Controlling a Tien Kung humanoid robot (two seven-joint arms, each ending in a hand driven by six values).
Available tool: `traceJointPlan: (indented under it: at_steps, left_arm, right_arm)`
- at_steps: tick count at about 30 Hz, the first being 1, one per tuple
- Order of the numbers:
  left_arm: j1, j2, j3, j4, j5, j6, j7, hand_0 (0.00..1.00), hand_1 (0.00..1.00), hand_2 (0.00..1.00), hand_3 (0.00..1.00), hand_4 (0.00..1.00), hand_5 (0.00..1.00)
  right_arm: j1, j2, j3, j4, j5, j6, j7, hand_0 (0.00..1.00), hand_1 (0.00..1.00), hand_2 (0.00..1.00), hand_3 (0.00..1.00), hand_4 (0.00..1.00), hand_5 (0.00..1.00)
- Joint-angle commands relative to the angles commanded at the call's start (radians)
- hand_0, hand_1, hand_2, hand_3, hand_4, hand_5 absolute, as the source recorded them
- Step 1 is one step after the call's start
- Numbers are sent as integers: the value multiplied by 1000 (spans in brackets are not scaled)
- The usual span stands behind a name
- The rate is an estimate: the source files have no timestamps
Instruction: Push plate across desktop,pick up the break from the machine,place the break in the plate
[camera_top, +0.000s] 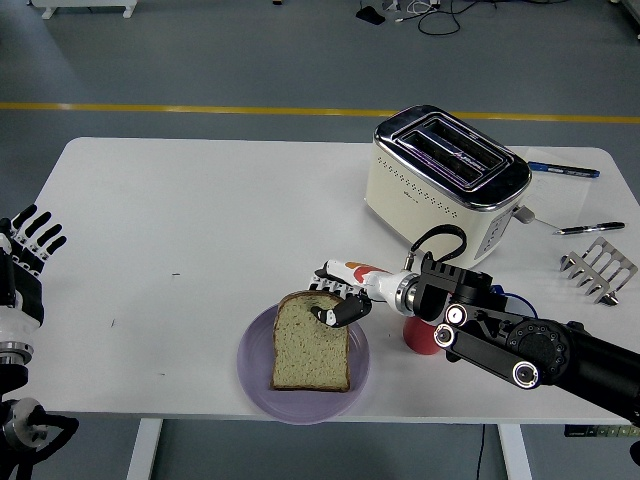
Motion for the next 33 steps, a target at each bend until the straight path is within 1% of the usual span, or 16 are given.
traceJointPlan:
  at_steps: [4,5,10,11,16,17,18,21,25,28,29,33]
  left_arm:
    - [2,0,-1,0,-1,1,0,689,711,770,776,474,998]
    - [2,0,0,0,-1,1,-1,689,711,770,775,474,998]
    - [0,-1,2,1,-2,2,-1,689,711,770,775,474,998]
    - [0,-1,3,1,-2,2,-2,689,711,769,776,473,998]
    - [-2,-1,3,1,-2,2,-2,689,711,769,776,473,998]
    - [-2,-1,3,1,-2,2,-2,689,711,769,776,473,998]
    - [-2,-1,3,0,-2,3,-2,689,711,769,776,473,998]
    - [-1,-1,1,0,-2,3,-2,689,711,769,776,473,998]
    - [0,0,1,0,-2,4,-3,688,711,769,776,473,998]
    - [0,0,3,0,-2,4,-3,688,711,769,776,473,998]
    - [1,0,4,0,-3,5,-3,689,711,769,776,472,998]
    - [1,0,8,1,-3,6,-3,689,711,769,776,472,998]
  right_arm:
    - [-1,5,-6,-16,-47,-2,33,435,518,536,632,576,206]
    - [-1,8,-7,-22,-58,-7,43,642,665,655,811,711,337]
    - [0,17,-7,-45,-77,-48,87,642,665,655,811,711,337]
    - [1,18,-3,-50,-77,-63,99,752,742,755,883,763,391]
    - [4,20,12,-55,-80,-102,133,752,742,755,883,763,391]
    - [3,17,23,-51,-81,-110,139,797,778,795,910,789,416]
    - [2,15,30,-47,-81,-115,142,797,778,795,910,789,416]
    - [-4,5,66,-19,-83,-129,148,797,778,795,910,789,416]
    - [-13,-19,135,53,-97,-147,158,797,776,787,896,794,434]
    - [-27,-43,220,136,-102,-150,176,797,776,787,896,794,434]
    - [-36,-51,249,163,-95,-150,187,776,750,738,820,755,396]
    - [-80,-81,391,272,-51,-141,235,776,750,738,820,755,396]
